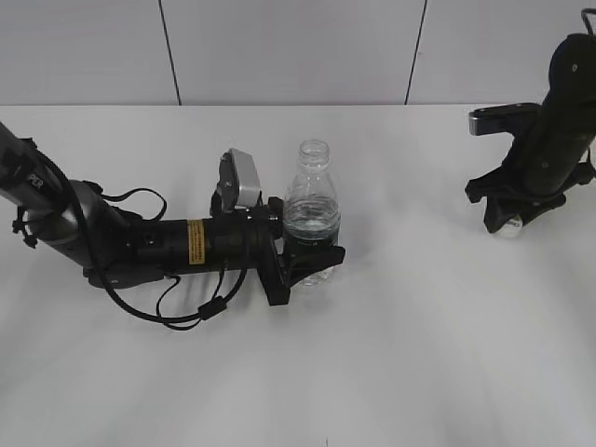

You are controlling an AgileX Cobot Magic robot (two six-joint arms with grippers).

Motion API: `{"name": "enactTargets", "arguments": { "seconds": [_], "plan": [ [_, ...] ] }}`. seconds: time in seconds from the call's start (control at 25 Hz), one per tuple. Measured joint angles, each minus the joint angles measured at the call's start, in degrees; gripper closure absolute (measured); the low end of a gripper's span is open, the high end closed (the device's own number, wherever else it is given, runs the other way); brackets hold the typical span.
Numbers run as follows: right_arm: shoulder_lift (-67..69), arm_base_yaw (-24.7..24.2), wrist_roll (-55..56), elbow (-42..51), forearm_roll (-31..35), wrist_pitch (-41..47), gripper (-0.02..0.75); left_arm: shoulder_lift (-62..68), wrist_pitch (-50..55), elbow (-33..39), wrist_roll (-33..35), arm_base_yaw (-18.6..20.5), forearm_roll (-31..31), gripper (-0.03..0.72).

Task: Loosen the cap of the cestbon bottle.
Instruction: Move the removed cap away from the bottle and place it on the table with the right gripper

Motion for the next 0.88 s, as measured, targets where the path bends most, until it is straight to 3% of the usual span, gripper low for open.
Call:
{"name": "enactTargets", "arguments": {
  "seconds": [0.44,0.52,0.68,0.88],
  "plan": [
    [2.5,0.0,0.1,0.0,3.0,-1.9,0.445,0.0,0.0,0.0,0.0,0.0,-0.2,0.280],
    [2.6,0.0,0.0,0.0,3.3,-1.9,0.383,0.0,0.0,0.0,0.0,0.0,-0.2,0.280],
    [2.6,0.0,0.0,0.0,3.9,-1.3,0.178,0.0,0.0,0.0,0.0,0.0,-0.2,0.280],
    [2.6,0.0,0.0,0.0,3.9,0.2,0.148,0.0,0.0,0.0,0.0,0.0,-0.1,0.280]
  ]
}}
